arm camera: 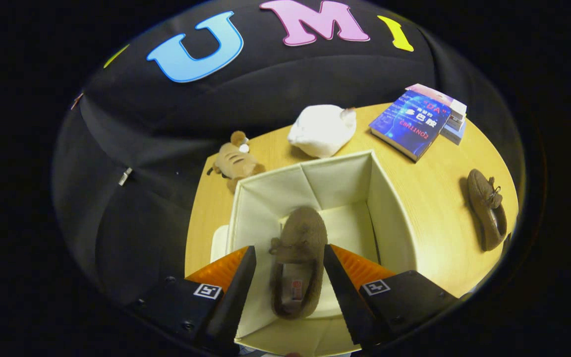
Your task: Open the storage box then place both shoes into the box .Put the left shoe in first, then the right shoe, with the right side of both shoes facing outward in a uniform manner.
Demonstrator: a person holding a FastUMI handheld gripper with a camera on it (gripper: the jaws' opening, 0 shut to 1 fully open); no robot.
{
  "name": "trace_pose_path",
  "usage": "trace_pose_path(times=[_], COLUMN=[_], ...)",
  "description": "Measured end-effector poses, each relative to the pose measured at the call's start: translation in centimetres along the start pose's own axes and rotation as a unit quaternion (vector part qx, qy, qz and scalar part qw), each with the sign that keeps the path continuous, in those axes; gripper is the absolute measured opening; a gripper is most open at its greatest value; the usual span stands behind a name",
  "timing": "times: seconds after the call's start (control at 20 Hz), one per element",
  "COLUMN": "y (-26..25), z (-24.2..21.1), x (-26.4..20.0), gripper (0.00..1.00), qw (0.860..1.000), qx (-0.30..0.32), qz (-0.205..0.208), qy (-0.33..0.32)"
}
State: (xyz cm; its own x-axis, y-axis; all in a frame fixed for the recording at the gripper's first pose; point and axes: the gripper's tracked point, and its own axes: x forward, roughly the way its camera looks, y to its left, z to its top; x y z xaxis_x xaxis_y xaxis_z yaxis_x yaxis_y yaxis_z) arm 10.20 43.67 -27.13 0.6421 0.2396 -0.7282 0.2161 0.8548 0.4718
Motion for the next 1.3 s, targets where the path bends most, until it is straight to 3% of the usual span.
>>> trace_pose_path(times=[0.35,0.7,1.05,1.3], y=[-3.6,-17.6,-32.6,-41.5], z=[7.9,13.1,11.6,7.8], x=[-7.1,-13.4,-15.0,-12.8], gripper=[0.86,0.86,0.87,0.87], qw=[0.991,0.975,0.972,0.967], qx=[-0.101,-0.167,-0.194,-0.224], qz=[0.046,-0.007,-0.064,-0.099], qy=[-0.08,-0.146,-0.112,-0.073])
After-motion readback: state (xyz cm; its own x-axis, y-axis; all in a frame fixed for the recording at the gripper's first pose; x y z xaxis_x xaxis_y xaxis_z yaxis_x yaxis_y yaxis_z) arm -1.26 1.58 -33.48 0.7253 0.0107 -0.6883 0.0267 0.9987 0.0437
